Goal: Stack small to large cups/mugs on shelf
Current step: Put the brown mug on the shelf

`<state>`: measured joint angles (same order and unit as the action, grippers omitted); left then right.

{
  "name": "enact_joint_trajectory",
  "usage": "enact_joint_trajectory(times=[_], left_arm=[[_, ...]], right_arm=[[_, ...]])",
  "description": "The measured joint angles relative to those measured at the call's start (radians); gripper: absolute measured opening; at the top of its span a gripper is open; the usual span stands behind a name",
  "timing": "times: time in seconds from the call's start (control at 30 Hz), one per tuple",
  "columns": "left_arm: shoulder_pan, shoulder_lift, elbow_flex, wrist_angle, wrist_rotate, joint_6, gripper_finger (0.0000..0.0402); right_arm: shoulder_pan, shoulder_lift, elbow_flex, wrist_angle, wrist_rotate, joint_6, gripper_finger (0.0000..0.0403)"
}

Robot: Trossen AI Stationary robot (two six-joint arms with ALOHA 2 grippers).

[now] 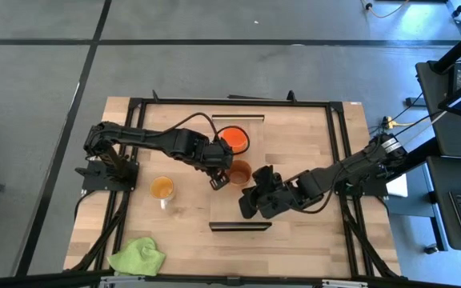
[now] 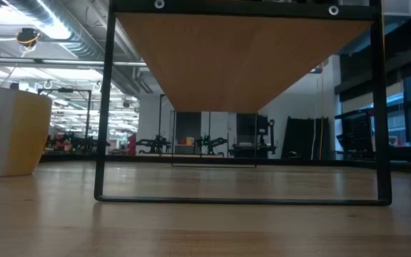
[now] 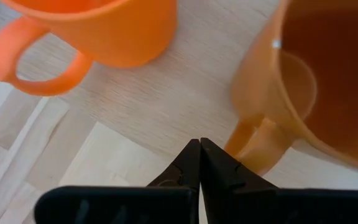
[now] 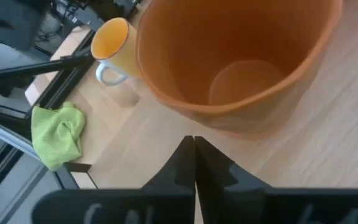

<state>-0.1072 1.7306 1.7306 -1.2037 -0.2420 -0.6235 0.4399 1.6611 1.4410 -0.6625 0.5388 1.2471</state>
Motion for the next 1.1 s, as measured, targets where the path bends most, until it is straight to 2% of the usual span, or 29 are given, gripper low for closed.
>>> enact_joint_trajectory(times=[0.3,0.47,0.7,0.93,1.1], left_arm=[[-0.021,0.000,0.000,-0.004,-0.002,0.000,0.0000],[-0.011,-0.002,0.000,-0.057,-0.012,0.005,0.0000],[-0.006,-0.090,0.001,-0.073,-0.077,-0.025,0.0000],[-0.047,-0.192,0.001,-0.079,-0.158,-0.107,0.0000],[-0.081,-0.201,0.001,-0.100,-0.194,-0.141,0.0000]], right_arm=[[-0.020,0.000,0.000,0.000,-0.020,-0.029,0.0000],[-0.019,0.000,0.000,0.006,-0.033,-0.040,0.0000],[-0.022,0.000,0.000,0.043,-0.045,-0.075,0.0000],[-0.023,0.000,0.000,-0.048,-0.062,-0.074,0.0000],[-0.028,0.000,0.000,-0.067,-0.069,-0.076,0.0000]])
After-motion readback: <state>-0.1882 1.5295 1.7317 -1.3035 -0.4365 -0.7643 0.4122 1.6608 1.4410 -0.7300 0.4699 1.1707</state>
